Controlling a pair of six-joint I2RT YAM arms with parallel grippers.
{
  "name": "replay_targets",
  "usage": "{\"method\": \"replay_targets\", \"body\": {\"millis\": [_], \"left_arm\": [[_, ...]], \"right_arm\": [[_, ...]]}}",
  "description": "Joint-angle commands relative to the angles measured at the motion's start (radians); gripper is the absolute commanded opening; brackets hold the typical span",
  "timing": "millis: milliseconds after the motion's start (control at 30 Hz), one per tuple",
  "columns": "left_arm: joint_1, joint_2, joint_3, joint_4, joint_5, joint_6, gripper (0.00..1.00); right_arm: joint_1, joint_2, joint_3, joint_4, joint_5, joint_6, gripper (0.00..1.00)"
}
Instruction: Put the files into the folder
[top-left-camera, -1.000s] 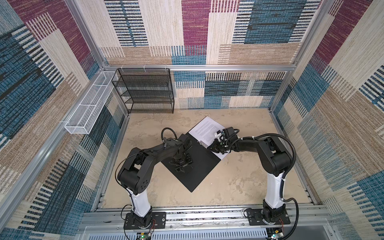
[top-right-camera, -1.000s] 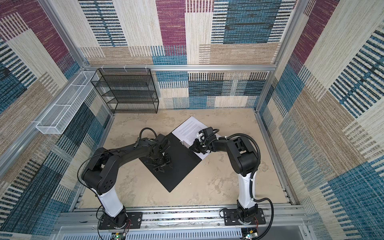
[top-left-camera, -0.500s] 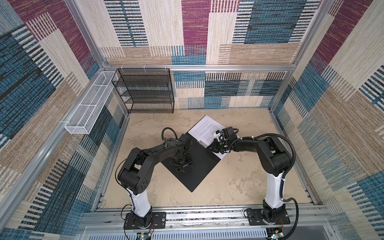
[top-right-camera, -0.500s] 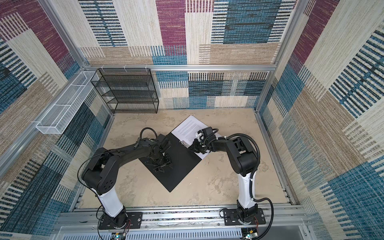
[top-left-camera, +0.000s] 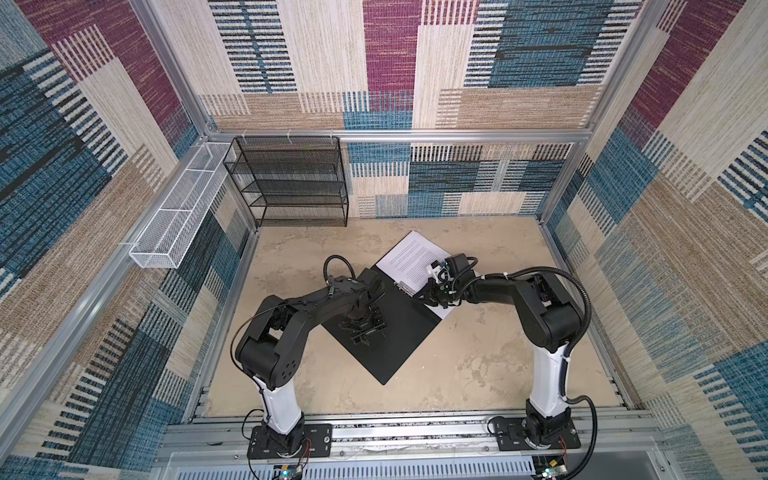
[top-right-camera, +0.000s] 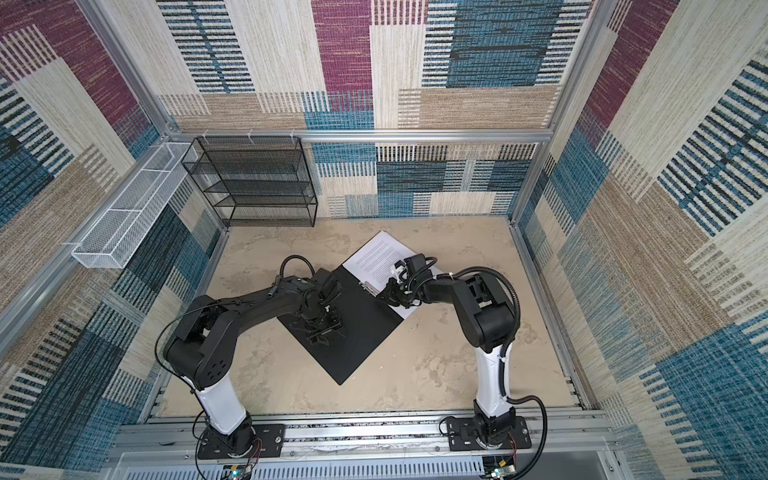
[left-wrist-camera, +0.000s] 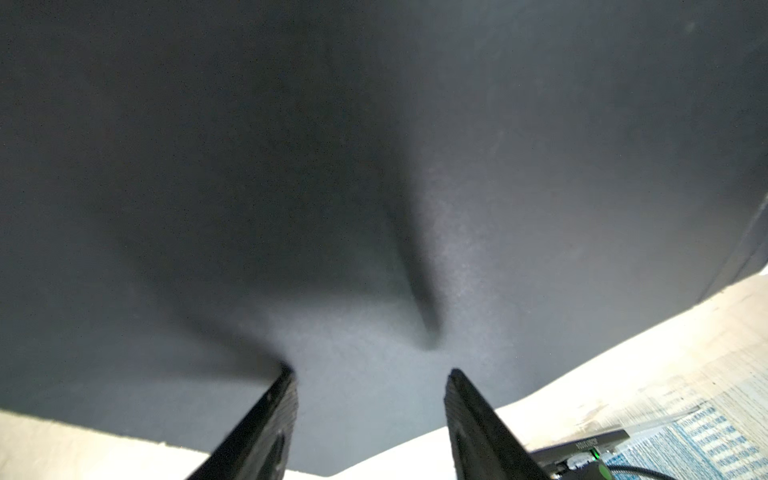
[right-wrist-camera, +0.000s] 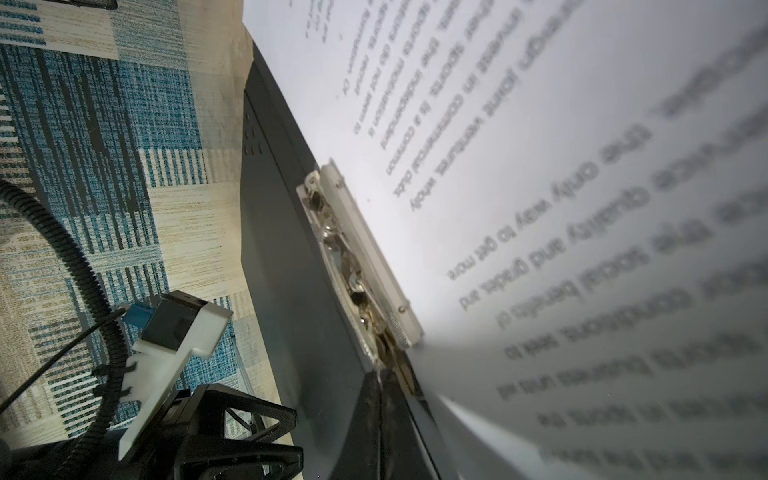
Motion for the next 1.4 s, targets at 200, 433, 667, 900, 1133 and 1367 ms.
{"method": "replay_targets", "body": {"millis": [200,433,667,900,1133,1367], "left_arm": [[-0.007,0.300,-0.050,-0.036,-0.159,0.019,0.62],[-0.007,0.297,-0.045,-0.036,-0.162,0.030,0.62],[-0.007,0.294,-0.004,-0.056,-0.200,0.061,0.62],[-0.012,0.196,0.060,-0.042,-0.267,0.139,0.66],[-0.013,0.140,0.163,0.037,-0.328,0.188,0.77],[-0.015,0.123,0.184,0.225,-0.368,0.276,0.91]], "right_arm": [[0.004,0.023,0.018,-0.138,-0.014,0.003,0.31],[0.001,0.000,0.034,-0.136,-0.021,-0.003,0.46],[-0.051,-0.068,0.108,-0.255,0.098,-0.096,0.56],[-0.094,-0.023,0.269,-0.335,0.331,-0.249,0.62],[-0.105,0.027,0.373,-0.340,0.438,-0.310,0.75],[-0.140,-0.043,0.289,-0.276,0.497,-0.295,0.85]]}}
